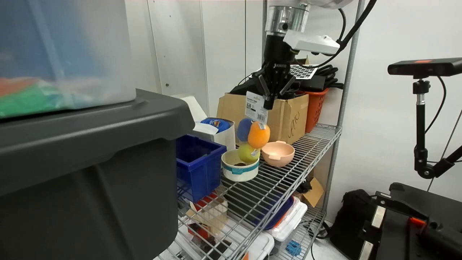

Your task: Put the sponges in the bowl

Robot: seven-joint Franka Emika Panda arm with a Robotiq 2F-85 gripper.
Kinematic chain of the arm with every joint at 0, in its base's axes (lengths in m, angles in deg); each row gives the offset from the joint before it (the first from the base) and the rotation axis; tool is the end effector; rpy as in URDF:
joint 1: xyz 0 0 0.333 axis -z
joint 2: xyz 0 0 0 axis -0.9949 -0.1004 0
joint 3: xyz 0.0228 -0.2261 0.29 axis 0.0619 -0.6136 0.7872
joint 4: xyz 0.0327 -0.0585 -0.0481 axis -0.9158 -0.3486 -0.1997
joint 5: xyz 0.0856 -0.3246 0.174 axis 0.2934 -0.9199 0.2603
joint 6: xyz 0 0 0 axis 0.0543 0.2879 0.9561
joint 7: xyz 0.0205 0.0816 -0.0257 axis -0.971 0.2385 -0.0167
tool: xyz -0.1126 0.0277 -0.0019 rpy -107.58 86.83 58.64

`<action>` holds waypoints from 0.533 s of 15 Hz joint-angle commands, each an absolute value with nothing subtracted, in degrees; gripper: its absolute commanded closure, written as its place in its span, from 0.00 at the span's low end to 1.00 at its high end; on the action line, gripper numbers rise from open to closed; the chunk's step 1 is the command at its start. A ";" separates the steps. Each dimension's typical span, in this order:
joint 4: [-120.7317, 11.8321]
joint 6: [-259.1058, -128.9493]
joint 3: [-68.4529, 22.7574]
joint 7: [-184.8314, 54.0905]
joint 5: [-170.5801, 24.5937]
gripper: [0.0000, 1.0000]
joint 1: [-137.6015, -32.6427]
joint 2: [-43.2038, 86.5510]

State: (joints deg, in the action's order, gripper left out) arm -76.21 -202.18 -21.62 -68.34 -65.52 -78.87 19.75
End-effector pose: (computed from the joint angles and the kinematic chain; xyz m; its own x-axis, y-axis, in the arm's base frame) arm 0.6228 -0.0865 0.3695 0.9589 -0.2236 0.1746 -0.2184 -0.9746 -0.0485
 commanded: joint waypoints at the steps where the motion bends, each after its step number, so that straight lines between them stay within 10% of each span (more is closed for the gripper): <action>1: -74.01 -201.58 -22.55 -65.54 -67.91 1.00 -80.52 18.38; 6: -73.12 -201.41 -22.62 -64.17 -68.46 1.00 -81.41 17.50; 7: -72.93 -201.39 -22.74 -63.71 -68.55 0.73 -81.54 17.23; 8: -72.76 -201.34 -22.85 -63.34 -68.60 0.72 -81.61 17.02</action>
State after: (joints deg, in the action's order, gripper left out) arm -74.63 -202.17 -21.68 -65.63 -66.70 -80.59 18.08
